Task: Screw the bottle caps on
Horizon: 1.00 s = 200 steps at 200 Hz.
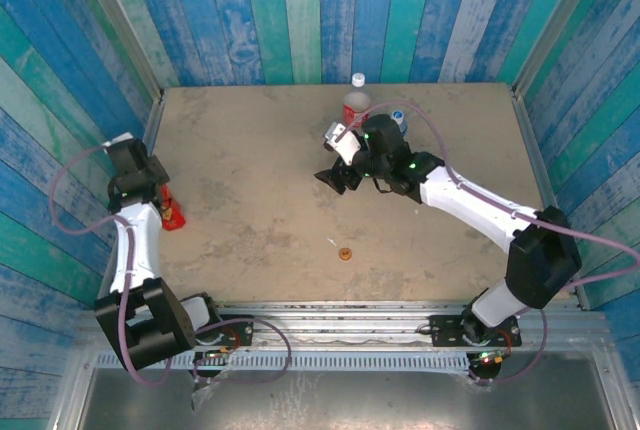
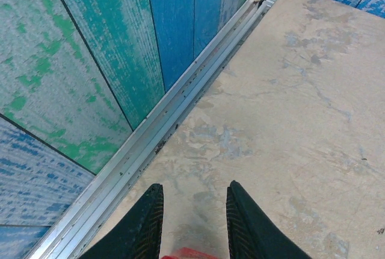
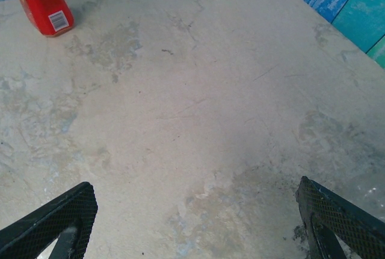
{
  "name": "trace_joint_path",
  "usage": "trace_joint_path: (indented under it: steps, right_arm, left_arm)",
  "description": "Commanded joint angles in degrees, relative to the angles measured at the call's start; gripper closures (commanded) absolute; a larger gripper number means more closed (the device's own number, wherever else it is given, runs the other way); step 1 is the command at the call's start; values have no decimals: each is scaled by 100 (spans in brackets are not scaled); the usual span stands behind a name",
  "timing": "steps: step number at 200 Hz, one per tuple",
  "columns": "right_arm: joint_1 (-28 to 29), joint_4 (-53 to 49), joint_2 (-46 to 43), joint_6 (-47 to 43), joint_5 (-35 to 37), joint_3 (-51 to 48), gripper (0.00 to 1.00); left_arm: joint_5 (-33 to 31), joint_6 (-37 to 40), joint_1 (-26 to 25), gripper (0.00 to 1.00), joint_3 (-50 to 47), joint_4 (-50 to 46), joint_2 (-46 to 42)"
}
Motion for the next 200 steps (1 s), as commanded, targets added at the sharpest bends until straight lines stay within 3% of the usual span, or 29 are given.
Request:
trace_joint_path:
  steps: [1, 43, 105, 181, 200]
  right_arm:
    - [26, -123, 89, 85, -64, 132, 11]
    - [25, -120, 105, 75, -55, 147, 11]
    - [24, -121, 27, 50, 109, 97, 11]
    - [-6, -159, -160, 87, 358, -17, 11]
    - [-5, -192, -180, 128, 349, -24, 11]
  left_arm:
    - [269, -33, -5, 78, -70, -398, 11]
    - [295, -47, -72, 82, 38, -455, -91]
    - [478, -60, -586, 84, 172, -499, -212]
    - [139, -518, -2291, 86, 327, -203, -153]
    - [187, -630, -2511, 86, 176, -27, -124]
